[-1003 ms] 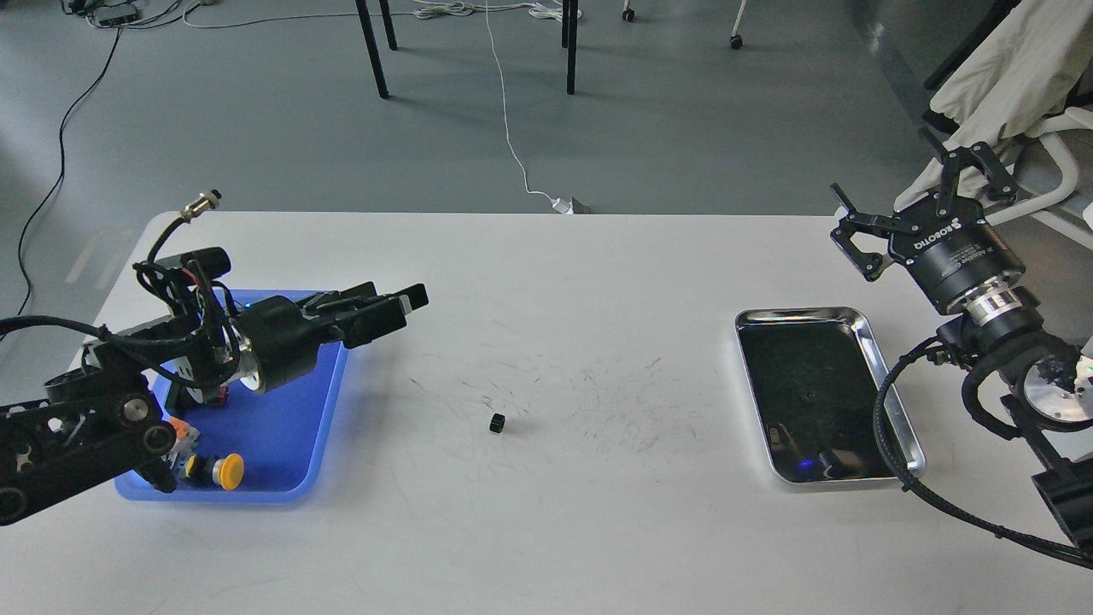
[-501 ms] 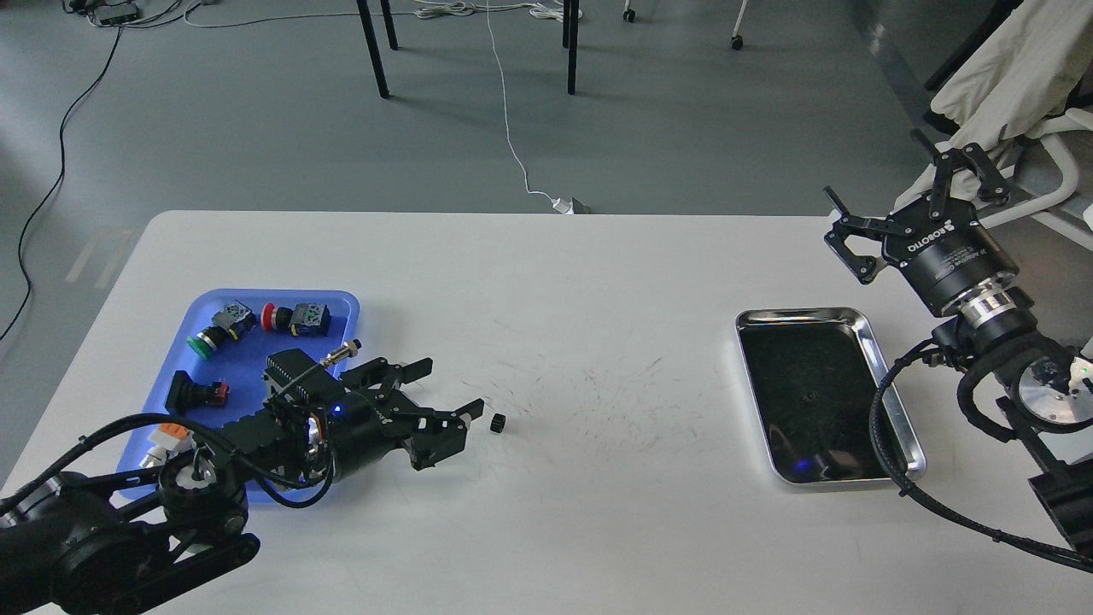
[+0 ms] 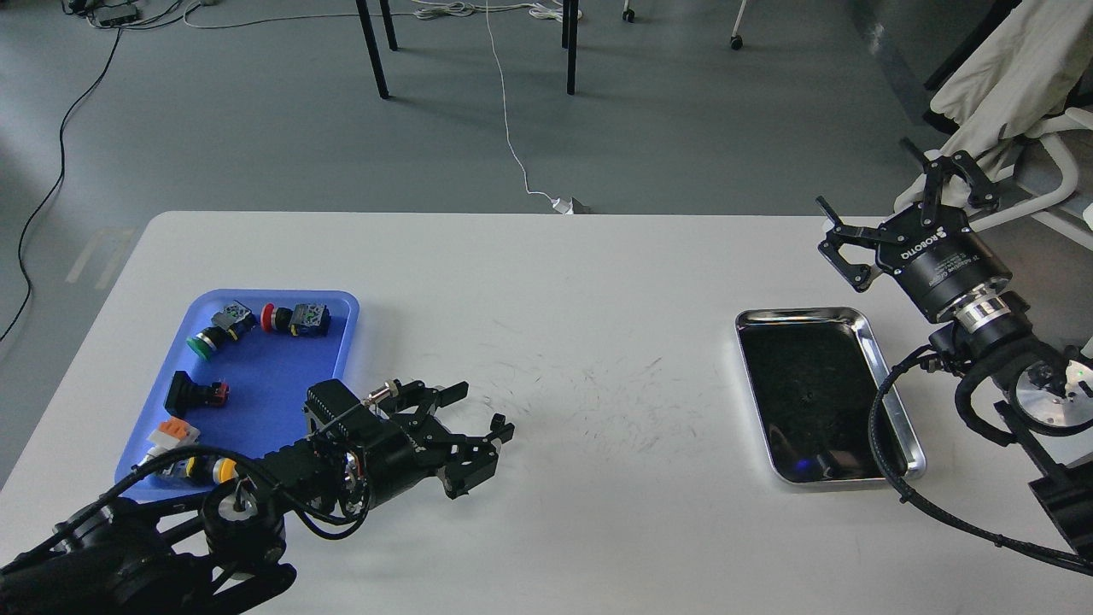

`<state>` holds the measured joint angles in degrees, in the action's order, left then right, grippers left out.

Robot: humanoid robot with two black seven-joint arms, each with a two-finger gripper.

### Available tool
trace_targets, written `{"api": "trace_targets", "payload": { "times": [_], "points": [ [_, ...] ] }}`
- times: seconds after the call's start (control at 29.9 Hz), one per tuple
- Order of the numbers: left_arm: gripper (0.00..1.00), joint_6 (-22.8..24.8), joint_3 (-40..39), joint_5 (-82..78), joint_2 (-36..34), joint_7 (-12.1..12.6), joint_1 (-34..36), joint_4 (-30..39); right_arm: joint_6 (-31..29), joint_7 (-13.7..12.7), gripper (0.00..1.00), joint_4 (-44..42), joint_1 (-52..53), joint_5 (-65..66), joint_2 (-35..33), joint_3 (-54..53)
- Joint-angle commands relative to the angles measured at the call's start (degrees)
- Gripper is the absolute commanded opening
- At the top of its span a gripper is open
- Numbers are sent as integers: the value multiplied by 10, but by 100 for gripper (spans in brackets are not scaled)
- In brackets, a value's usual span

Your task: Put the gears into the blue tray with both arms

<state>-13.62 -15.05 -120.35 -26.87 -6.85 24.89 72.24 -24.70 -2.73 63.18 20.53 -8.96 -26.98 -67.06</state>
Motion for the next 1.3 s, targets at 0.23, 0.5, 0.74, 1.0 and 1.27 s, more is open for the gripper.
{"api": "trace_targets", "payload": {
  "times": [0.23,0.5,0.74,1.0,1.27],
  "points": [
    [46,0,3,-37,24,0,-4,-46,-2,0,97,4,0,0,-2,0],
    [6,-3,3,-45,18,-6,-18,-46,-1,0,97,8,0,0,-3,0],
    [2,-28,-2,-44,-7,-7,-20,-38,0,0,97,12,0,0,-4,0],
    [2,-48,-45,-10,-117,-18,-17,23,0,0,97,14,1,0,-4,-1],
    [3,-94,-38,52,-224,-48,-38,24,1,0,97,14,1,0,-5,-1]
  ]
}}
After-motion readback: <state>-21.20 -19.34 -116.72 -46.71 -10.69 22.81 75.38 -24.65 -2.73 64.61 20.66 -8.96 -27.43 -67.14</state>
